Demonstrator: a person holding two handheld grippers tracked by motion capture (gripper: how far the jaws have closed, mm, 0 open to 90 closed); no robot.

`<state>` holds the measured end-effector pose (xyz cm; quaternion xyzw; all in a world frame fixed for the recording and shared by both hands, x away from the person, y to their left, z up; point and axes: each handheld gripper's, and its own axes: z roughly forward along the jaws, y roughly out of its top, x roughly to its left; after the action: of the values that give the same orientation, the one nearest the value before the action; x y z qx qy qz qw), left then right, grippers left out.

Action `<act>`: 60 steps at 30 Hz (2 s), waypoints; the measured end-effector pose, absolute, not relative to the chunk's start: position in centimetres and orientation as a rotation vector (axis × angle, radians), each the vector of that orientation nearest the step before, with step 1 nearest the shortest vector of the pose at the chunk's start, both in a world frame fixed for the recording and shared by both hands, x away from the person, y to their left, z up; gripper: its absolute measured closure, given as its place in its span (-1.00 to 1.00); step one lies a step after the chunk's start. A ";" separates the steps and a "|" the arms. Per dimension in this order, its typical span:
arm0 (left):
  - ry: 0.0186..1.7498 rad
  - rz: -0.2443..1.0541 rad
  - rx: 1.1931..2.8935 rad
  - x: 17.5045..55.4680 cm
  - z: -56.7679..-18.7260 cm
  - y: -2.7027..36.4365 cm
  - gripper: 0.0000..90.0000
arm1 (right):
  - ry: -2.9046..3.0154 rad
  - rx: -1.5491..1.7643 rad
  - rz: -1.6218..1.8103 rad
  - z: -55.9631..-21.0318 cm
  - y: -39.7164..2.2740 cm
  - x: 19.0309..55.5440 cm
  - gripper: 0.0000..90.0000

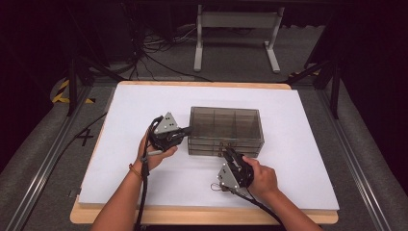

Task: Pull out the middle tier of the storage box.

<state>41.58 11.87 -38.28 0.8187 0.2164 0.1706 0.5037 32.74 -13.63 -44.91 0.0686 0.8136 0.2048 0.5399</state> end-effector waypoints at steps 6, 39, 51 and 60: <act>0.530 0.414 1.974 41.5 -38.3 11.8 1.00 | 1.886 0.114 0.405 -45.3 -12.9 32.6 0.71; 0.532 0.413 1.964 41.4 -38.4 12.0 1.00 | 1.807 0.035 0.228 -46.2 -11.4 31.5 0.79; 0.534 0.410 1.958 41.4 -38.5 11.9 1.00 | 1.810 0.033 0.228 -46.2 -11.5 31.0 0.79; 0.533 0.410 1.958 41.4 -38.5 12.0 1.00 | 1.827 0.041 0.244 -46.0 -11.6 30.6 0.79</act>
<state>41.37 11.96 -38.49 0.8134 0.2216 0.1703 0.5102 30.58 -11.61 -46.01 0.0177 0.7894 0.1054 0.6045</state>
